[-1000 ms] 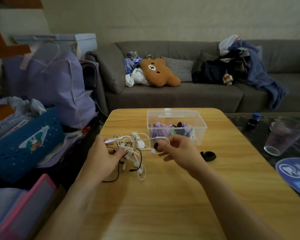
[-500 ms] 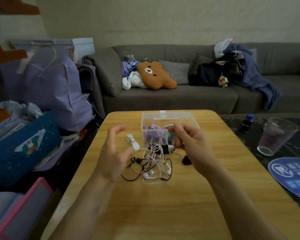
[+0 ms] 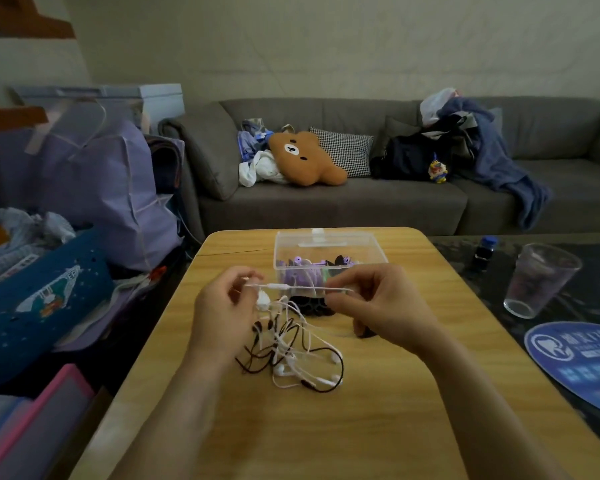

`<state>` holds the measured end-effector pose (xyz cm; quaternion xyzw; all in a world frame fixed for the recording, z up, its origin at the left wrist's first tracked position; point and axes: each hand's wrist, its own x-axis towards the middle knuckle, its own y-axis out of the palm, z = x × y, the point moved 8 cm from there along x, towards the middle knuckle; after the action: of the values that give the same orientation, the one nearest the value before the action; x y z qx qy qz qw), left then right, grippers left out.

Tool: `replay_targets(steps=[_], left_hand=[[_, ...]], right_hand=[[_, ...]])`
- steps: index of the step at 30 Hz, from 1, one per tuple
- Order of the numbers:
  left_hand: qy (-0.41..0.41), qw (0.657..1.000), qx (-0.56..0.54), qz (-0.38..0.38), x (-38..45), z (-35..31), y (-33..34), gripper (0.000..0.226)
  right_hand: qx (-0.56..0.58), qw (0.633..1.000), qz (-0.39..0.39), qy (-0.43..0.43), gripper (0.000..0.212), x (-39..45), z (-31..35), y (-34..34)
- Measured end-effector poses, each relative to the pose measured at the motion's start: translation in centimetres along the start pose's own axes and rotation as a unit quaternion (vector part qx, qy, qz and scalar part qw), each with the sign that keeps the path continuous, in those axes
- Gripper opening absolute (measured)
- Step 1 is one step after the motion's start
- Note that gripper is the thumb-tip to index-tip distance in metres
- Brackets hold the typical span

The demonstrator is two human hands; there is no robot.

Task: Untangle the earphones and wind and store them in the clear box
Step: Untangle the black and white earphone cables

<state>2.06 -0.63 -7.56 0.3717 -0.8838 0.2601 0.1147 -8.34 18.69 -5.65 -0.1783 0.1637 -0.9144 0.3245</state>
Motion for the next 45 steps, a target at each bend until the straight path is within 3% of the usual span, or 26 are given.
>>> replay_targets(steps=[4,6,9,12,16,18,21,24,26,29,31,34,36,39,42,45], left_hand=[[-0.026,0.999,-0.031,-0.009,0.4,0.5,-0.6,0.015],[-0.034,0.998,-0.04,-0.017,0.3,0.7,-0.3,0.022],[-0.068,0.994,-0.078,-0.039,0.4,1.5,-0.7,0.029],[-0.056,0.996,-0.049,-0.042,0.6,1.3,-1.3,0.026],[-0.113,0.985,-0.112,-0.073,0.7,2.3,-2.0,0.019],[-0.167,0.957,-0.221,-0.085,0.7,3.2,-2.0,0.017],[-0.199,0.915,-0.344,-0.064,0.7,3.4,-1.1,0.011],[-0.199,0.884,-0.424,0.001,0.7,2.6,0.3,0.012],[-0.195,0.883,-0.425,0.051,0.6,2.0,1.1,0.017],[-0.2,0.891,-0.402,0.074,0.4,2.1,1.4,0.013],[-0.216,0.883,-0.41,0.072,0.3,2.3,1.4,0.015],[-0.251,0.869,-0.425,0.043,0.3,2.9,0.9,0.021],[-0.252,0.893,-0.374,0.013,0.4,3.7,-0.2,0.023],[-0.214,0.945,-0.246,-0.037,1.0,4.2,-2.0,0.02],[-0.192,0.959,-0.196,-0.076,1.2,4.3,-3.0,0.018],[-0.187,0.97,-0.124,-0.092,1.0,3.9,-3.2,0.019]], right_hand=[[-0.158,0.983,-0.094,0.005,0.007,0.1,-1.5,-0.1],[-0.141,0.979,-0.148,0.014,0.004,0.2,-2.0,-0.3],[0.068,0.98,-0.16,0.101,0.029,0.5,-4.0,-0.6],[0.354,0.911,-0.091,0.192,0.039,0.2,-5.1,1.4],[0.439,0.877,-0.111,0.158,0.026,0.7,-5.7,1.5],[0.437,0.878,-0.15,0.121,0.013,0.9,-5.8,0.6],[0.457,0.867,-0.177,0.086,0.011,0.8,-5.7,-0.2],[0.586,0.797,-0.115,0.093,0.031,0.7,-5.2,1.2],[0.626,0.765,-0.068,0.135,0.049,0.4,-5.2,2.2],[0.602,0.781,-0.009,0.163,0.061,0.3,-5.1,3.1],[0.571,0.802,-0.008,0.173,0.061,0.3,-5.4,3.2],[0.436,0.879,-0.093,0.171,0.052,0.4,-6.2,1.6],[0.326,0.917,-0.17,0.156,0.046,0.1,-6.0,-0.3],[0.254,0.921,-0.252,0.156,0.038,-0.4,-6.1,-2.4],[0.211,0.912,-0.31,0.167,0.031,-0.7,-6.9,-3.6],[0.289,0.888,-0.302,0.191,0.025,-0.6,-8.2,-3.1]])
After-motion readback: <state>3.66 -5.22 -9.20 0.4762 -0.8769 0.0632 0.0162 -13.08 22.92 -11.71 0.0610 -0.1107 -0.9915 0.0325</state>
